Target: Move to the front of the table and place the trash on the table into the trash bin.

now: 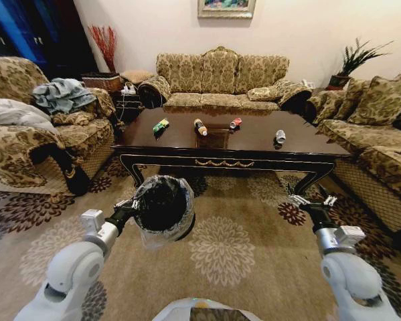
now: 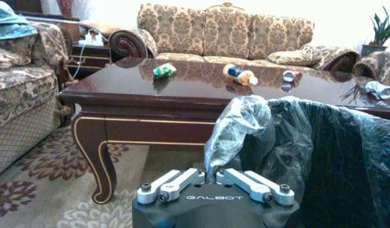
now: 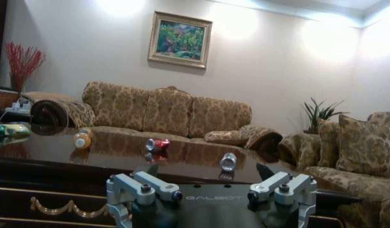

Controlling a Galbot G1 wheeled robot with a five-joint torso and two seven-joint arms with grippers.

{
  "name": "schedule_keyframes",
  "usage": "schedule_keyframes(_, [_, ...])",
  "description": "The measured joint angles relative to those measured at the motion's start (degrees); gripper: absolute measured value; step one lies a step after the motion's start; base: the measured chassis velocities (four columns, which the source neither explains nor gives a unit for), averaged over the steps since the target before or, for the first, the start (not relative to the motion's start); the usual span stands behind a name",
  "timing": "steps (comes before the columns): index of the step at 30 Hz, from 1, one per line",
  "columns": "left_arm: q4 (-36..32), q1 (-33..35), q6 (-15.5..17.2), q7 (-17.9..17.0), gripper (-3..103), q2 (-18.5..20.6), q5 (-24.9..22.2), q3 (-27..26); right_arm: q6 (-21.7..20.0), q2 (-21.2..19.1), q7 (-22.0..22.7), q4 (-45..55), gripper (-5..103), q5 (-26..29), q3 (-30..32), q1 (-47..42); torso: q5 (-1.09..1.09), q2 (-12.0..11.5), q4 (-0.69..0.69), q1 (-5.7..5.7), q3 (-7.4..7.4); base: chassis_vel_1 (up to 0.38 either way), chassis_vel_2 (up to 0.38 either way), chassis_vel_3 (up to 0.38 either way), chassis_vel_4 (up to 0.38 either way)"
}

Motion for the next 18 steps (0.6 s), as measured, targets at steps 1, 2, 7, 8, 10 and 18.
schedule_keyframes(1, [0.00,0.03,-0.01,0.07,4,-0.08,0.00,-0.01,0.00,-0.01,0.04,0.15,100,-0.01,0.15,-0.11,0.01,0.34,0.00,0.11,0.22,0.000,0.000,0.000,0.000])
schedule_keyframes(2, [-0.12,0.04,0.00,0.17,4,-0.24,0.00,-0.01,0.00,-0.09,0.17,0.36,100,-0.02,0.27,-0.24,0.00,0.74,0.00,0.25,0.48,0.000,0.000,0.000,0.000])
schedule_keyframes(7, [-0.42,-0.15,-0.07,1.21,4,-0.78,-0.03,0.19,-0.60,-0.16,0.91,1.58,100,-0.57,0.40,-0.88,0.01,1.77,0.00,0.64,1.12,-0.033,0.035,0.032,-0.035])
schedule_keyframes(8, [-0.07,-0.44,-0.16,1.47,4,-0.79,-0.15,0.62,-1.64,0.18,1.59,2.55,100,-0.72,0.37,-1.12,0.01,2.10,0.00,0.76,1.33,-0.080,0.088,0.088,-0.071])
schedule_keyframes(10, [0.55,-0.90,-0.17,1.65,4,-0.79,-0.16,1.09,-2.73,0.51,2.24,3.54,100,-0.67,0.21,-1.25,0.01,2.36,0.00,0.85,1.50,-0.080,0.088,0.084,-0.080])
schedule_keyframes(18, [1.17,-1.13,-0.14,1.50,4,-1.17,0.39,1.44,-3.60,1.51,1.94,5.56,100,0.30,0.61,-1.48,0.00,3.59,-0.01,1.29,2.28,-0.027,0.033,0.023,-0.027])
